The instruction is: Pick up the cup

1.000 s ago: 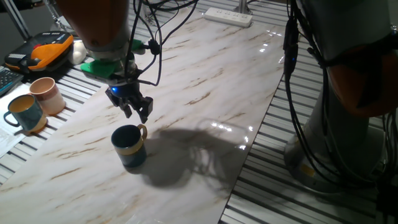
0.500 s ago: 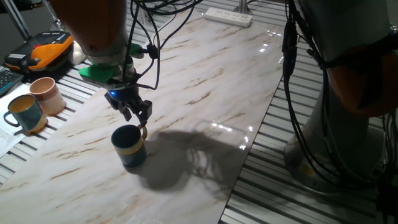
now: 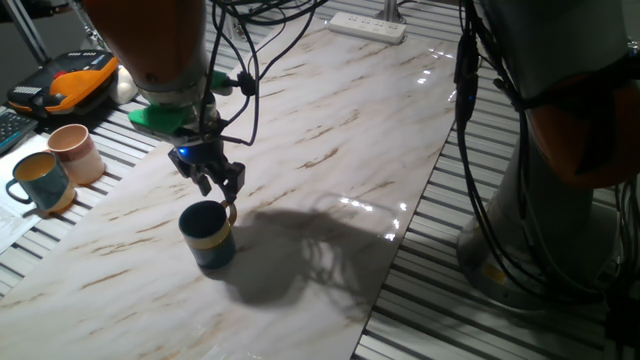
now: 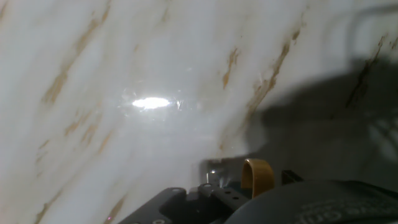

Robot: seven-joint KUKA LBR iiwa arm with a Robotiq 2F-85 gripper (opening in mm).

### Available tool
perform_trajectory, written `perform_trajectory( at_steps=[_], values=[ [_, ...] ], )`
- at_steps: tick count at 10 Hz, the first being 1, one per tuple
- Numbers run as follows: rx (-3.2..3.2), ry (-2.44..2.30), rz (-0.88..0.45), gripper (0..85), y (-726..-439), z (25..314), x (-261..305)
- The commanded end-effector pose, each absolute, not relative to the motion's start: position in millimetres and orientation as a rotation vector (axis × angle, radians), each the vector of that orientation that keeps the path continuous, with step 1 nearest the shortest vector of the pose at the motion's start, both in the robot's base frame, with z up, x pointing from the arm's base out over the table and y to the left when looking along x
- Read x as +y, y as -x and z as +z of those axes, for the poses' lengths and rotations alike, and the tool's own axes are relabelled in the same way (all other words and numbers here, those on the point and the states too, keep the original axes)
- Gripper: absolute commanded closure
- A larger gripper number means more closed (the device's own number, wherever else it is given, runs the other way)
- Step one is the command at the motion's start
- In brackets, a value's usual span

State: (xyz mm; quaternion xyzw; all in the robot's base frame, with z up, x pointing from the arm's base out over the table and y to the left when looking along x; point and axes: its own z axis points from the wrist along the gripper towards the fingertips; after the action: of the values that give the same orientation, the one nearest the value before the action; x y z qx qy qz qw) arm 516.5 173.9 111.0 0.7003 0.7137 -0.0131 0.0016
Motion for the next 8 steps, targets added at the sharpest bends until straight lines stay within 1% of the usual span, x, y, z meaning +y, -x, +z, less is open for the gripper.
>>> perform_trajectory(
  at_steps=[1, 2, 3, 8],
  values=[
    [2.240, -2.198, -0.038, 34.0, -516.5, 110.3, 173.6],
    [2.242, -2.196, -0.027, 34.0, -516.5, 109.2, 173.3],
    [2.242, -2.196, -0.027, 51.0, -516.8, 107.2, 173.9],
    [2.243, -2.195, -0.014, 51.0, -517.3, 100.0, 174.7]
  ],
)
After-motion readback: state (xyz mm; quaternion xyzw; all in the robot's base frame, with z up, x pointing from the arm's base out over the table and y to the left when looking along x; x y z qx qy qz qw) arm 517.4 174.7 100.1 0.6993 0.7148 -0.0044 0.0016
